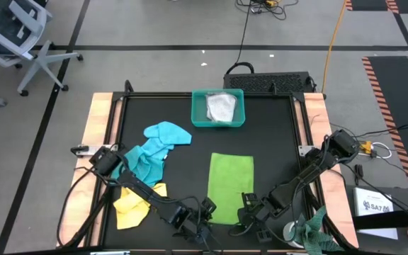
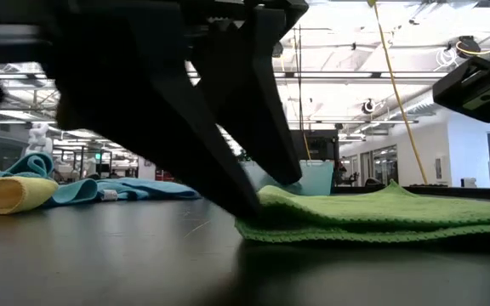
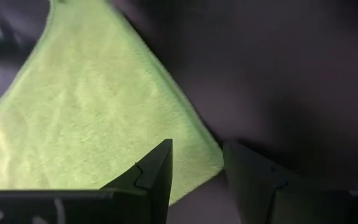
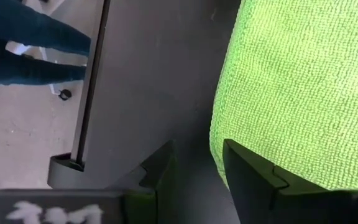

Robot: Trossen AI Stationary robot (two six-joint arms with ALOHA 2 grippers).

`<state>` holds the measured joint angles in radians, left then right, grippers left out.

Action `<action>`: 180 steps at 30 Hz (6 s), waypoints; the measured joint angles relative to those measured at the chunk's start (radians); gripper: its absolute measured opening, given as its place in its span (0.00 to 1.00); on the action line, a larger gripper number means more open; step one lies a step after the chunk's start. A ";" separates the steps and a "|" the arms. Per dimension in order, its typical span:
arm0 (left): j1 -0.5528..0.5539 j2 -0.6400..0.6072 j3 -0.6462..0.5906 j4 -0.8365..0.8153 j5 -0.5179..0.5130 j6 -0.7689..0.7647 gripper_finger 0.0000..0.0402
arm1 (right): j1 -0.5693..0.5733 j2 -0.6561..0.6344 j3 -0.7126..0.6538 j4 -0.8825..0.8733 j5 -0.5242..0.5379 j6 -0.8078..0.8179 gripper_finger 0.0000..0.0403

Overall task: Fold microfiber towels
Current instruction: Fold the green microfiber towel

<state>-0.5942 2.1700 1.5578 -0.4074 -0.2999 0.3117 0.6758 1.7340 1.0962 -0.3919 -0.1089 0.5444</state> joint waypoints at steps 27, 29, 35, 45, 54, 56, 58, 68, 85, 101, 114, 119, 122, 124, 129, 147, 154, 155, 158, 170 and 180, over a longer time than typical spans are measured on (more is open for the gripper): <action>-0.002 0.000 0.000 -0.007 0.014 -0.062 0.36 | 0.000 0.000 -0.093 0.148 0.030 0.008 0.31; -0.002 0.000 0.000 -0.007 0.014 -0.069 0.36 | 0.000 0.000 -0.107 0.150 0.030 0.019 0.31; -0.002 0.000 0.000 -0.007 0.014 -0.085 0.36 | 0.010 -0.001 -0.142 0.163 0.029 0.019 0.31; 0.024 0.000 0.000 -0.001 0.011 -0.111 0.36 | 0.012 0.000 -0.146 0.209 0.031 0.011 0.31; 0.029 0.022 0.002 -0.005 0.055 -0.085 0.36 | 0.012 0.000 -0.146 0.208 0.032 0.012 0.31; 0.029 0.021 0.002 -0.004 0.071 -0.090 0.36 | 0.012 0.000 -0.145 0.206 0.032 0.012 0.31; 0.025 0.021 0.002 -0.004 0.071 -0.106 0.36 | 0.012 0.000 -0.145 0.205 0.033 0.012 0.31; 0.025 0.021 0.001 -0.002 0.088 -0.264 0.10 | 0.011 0.000 -0.145 0.191 0.035 0.038 0.21; 0.068 -0.027 0.000 0.014 0.152 -0.610 0.01 | 0.003 -0.029 -0.145 0.191 0.026 0.077 0.01; 0.180 -0.140 0.000 -0.043 0.135 -0.925 0.00 | -0.082 -0.194 -0.145 0.026 0.030 0.144 0.00; 0.282 -0.179 0.001 -0.159 0.087 -0.971 0.00 | -0.200 -0.265 -0.145 -0.100 0.077 0.085 0.00; 0.329 -0.179 0.001 -0.169 0.086 -0.930 0.01 | -0.270 -0.316 -0.145 -0.241 0.134 0.043 0.00; 0.363 -0.179 0.001 -0.174 0.087 -0.902 0.00 | -0.317 -0.340 -0.145 -0.289 0.157 0.012 0.00; 0.386 -0.179 0.001 -0.181 0.088 -0.884 0.00 | -0.349 -0.356 -0.145 -0.293 0.163 -0.012 0.00; 0.445 -0.179 0.001 -0.188 0.091 -0.831 0.01 | -0.436 -0.367 -0.145 -0.302 0.166 -0.081 0.00; 0.587 -0.177 0.000 -0.226 0.171 -0.704 0.01 | -0.605 -0.367 -0.145 -0.407 0.211 -0.191 0.00; 0.588 -0.177 0.000 -0.227 0.146 -0.656 0.08 | -0.620 -0.367 -0.145 -0.407 0.211 -0.196 0.00; 0.588 -0.177 0.000 -0.227 0.136 -0.650 0.09 | -0.622 -0.367 -0.145 -0.407 0.211 -0.196 0.01; 0.588 -0.177 0.000 -0.227 0.110 -0.645 0.13 | -0.623 -0.367 -0.145 -0.407 0.212 -0.186 0.03; 0.612 -0.177 0.000 -0.226 0.046 -0.601 0.28 | -0.623 -0.334 -0.145 -0.415 0.254 -0.200 0.21; 0.646 -0.177 0.000 -0.229 0.184 -0.696 0.30 | -0.621 -0.334 -0.145 -0.446 0.211 -0.085 0.23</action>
<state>0.0518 1.9930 1.5578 -0.6363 -0.1164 -0.3843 0.0547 1.3998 0.9508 -0.8376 0.1026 0.4597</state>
